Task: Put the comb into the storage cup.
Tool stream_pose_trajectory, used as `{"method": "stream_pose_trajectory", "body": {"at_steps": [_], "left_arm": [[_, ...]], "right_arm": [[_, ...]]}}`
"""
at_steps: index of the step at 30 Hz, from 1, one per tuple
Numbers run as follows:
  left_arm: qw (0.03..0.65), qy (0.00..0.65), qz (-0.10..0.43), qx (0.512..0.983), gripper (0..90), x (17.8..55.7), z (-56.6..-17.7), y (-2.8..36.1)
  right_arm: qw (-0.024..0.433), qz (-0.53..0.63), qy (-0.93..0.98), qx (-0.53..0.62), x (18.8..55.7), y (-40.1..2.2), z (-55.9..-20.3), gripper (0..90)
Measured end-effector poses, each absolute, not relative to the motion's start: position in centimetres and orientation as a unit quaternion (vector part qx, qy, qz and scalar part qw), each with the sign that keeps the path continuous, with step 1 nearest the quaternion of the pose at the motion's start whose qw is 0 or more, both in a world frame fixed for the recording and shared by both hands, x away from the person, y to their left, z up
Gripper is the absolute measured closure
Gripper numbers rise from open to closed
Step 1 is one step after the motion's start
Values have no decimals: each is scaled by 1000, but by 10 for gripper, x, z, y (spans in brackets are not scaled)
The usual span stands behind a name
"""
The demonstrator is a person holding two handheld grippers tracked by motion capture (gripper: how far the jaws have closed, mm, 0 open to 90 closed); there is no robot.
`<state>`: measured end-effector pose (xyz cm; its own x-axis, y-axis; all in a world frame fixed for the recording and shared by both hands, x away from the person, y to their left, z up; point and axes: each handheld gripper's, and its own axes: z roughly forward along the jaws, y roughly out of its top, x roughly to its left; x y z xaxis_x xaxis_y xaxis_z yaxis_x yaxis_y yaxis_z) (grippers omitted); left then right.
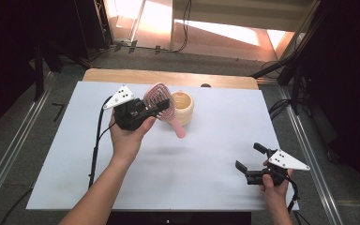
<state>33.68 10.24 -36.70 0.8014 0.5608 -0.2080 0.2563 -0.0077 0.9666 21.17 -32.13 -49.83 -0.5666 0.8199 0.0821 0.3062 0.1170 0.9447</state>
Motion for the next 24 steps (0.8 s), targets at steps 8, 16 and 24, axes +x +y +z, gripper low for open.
{"method": "stream_pose_trajectory", "body": {"at_steps": [8,16,24], "left_arm": [[644,292,117,697,655,342,-364,102],[645,294,117,695,655,347,-361,102],[647,296,119,693,655,352,-358,100]], "right_arm": [[240,531,708,399,212,-321,-499,0],[241,532,707,399,212,-321,-499,0],[242,532,708,398,212,-321,-499,0]]}}
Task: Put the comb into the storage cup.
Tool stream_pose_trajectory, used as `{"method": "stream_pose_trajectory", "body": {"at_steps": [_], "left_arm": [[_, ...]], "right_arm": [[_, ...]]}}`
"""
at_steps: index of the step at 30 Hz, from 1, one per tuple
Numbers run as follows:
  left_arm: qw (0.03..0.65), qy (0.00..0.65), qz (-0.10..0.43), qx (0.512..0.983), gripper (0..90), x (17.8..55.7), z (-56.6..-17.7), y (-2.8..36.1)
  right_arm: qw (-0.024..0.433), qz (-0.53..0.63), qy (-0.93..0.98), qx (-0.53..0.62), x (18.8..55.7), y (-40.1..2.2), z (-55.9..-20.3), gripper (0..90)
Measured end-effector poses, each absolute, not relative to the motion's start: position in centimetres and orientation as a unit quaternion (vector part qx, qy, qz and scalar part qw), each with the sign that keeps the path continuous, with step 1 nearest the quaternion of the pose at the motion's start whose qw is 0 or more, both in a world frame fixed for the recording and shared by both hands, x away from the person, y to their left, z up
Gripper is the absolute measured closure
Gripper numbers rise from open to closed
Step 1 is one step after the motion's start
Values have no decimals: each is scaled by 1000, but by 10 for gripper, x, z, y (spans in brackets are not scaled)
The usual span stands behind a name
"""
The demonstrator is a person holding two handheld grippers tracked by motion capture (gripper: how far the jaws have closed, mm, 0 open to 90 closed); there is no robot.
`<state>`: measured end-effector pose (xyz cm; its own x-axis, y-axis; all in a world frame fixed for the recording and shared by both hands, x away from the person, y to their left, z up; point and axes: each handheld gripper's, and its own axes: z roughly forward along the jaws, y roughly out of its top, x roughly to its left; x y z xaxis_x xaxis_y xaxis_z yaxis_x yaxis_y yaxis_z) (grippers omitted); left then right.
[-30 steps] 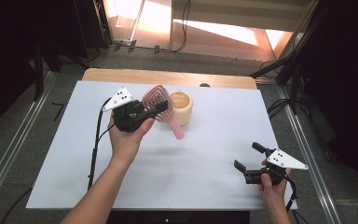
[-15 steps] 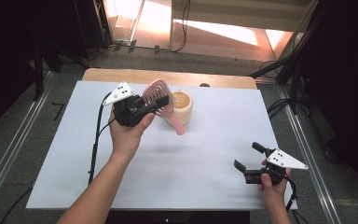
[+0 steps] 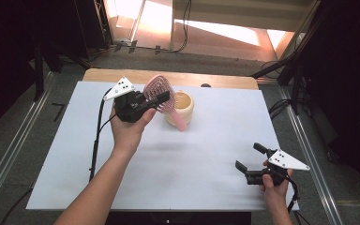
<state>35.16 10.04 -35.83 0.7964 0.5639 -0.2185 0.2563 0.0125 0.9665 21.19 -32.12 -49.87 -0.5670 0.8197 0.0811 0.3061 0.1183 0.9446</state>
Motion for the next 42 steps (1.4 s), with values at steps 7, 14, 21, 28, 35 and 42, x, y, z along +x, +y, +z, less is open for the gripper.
{"method": "stream_pose_trajectory", "body": {"at_steps": [7,14,21,28,35,42], "left_arm": [[648,299,119,690,655,356,-356,100],[650,300,119,688,655,359,-355,100],[649,302,123,687,655,362,-352,99],[652,305,124,683,655,369,-348,98],[653,303,128,682,655,373,-343,96],[654,309,132,677,655,380,-342,96]], "right_arm": [[241,533,707,398,212,-321,-499,0],[241,533,707,397,212,-321,-498,0],[241,533,707,397,212,-321,-498,0],[242,533,707,398,212,-321,-499,0],[241,533,707,398,212,-322,-499,0],[241,534,706,399,212,-322,-499,0]]}}
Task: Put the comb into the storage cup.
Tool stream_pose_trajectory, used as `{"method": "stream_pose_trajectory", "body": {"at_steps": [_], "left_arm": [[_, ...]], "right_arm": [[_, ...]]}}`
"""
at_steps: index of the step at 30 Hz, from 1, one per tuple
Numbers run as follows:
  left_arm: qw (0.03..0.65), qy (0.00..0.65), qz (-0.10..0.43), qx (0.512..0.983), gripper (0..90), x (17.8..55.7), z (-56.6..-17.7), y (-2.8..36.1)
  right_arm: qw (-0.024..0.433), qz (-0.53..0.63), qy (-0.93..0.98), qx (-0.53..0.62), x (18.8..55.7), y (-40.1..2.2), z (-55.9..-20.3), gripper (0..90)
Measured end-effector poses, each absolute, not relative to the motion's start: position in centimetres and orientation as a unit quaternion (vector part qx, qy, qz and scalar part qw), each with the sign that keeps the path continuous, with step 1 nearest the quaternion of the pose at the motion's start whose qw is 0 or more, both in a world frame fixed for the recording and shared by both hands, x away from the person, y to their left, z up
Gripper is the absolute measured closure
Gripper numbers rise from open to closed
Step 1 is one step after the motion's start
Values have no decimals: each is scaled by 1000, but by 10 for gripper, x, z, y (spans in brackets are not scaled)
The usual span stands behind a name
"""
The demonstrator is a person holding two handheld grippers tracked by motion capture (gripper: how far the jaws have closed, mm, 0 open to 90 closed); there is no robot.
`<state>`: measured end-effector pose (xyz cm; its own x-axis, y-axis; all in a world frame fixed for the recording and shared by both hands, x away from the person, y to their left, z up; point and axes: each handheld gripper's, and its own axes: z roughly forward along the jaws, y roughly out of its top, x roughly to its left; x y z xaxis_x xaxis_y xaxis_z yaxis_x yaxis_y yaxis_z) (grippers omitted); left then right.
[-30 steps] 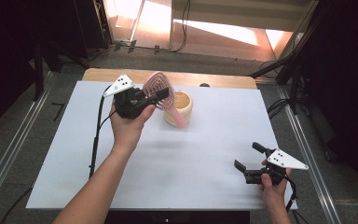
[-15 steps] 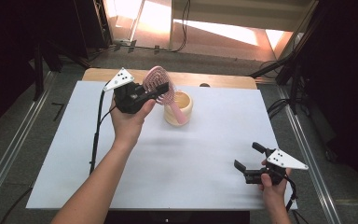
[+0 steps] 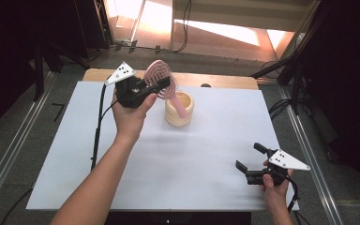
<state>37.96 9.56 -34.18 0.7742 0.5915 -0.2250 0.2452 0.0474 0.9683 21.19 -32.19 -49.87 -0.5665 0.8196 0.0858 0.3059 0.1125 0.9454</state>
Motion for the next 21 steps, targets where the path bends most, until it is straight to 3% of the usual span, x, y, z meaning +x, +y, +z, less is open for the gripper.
{"method": "stream_pose_trajectory", "body": {"at_steps": [21], "left_arm": [[649,329,148,670,655,399,-344,91]], "right_arm": [[237,536,705,399,212,-321,-499,0]]}}
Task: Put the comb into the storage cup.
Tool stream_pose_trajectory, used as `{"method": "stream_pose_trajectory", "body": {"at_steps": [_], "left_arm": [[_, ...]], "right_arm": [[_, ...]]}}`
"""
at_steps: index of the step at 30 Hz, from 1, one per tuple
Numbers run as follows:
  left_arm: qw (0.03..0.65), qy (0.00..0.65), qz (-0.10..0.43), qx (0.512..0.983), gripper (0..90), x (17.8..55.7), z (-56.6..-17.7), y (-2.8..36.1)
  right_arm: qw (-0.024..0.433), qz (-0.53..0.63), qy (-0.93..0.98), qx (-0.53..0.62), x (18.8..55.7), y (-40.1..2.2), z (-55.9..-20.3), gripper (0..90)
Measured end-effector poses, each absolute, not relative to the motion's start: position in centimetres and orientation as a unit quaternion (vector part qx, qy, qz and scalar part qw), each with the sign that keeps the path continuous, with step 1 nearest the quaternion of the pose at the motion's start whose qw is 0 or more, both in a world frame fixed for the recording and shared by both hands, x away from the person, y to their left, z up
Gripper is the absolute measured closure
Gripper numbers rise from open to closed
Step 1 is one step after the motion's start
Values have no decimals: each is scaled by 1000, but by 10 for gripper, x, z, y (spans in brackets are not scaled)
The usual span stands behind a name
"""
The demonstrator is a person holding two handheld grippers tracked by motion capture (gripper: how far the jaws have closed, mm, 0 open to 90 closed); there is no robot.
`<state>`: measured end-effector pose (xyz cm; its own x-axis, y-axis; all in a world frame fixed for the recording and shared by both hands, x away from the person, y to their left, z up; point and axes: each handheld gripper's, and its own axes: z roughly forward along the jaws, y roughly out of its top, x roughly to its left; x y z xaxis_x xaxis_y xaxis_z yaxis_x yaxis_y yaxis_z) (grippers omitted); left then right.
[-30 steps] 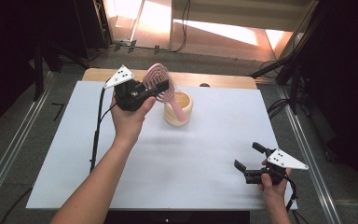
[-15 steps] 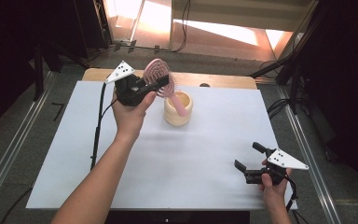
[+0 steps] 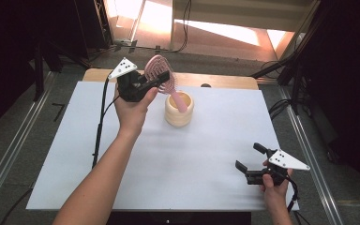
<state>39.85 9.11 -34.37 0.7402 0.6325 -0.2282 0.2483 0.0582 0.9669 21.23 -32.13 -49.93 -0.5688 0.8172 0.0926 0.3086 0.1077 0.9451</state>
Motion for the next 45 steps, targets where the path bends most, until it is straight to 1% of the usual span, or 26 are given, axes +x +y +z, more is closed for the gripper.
{"method": "stream_pose_trajectory", "body": {"at_steps": [20,45], "left_arm": [[642,340,167,666,655,417,-347,81],[614,354,182,682,655,429,-376,73]], "right_arm": [[236,539,704,398,213,-324,-499,0],[235,543,700,400,213,-325,-499,0]]}}
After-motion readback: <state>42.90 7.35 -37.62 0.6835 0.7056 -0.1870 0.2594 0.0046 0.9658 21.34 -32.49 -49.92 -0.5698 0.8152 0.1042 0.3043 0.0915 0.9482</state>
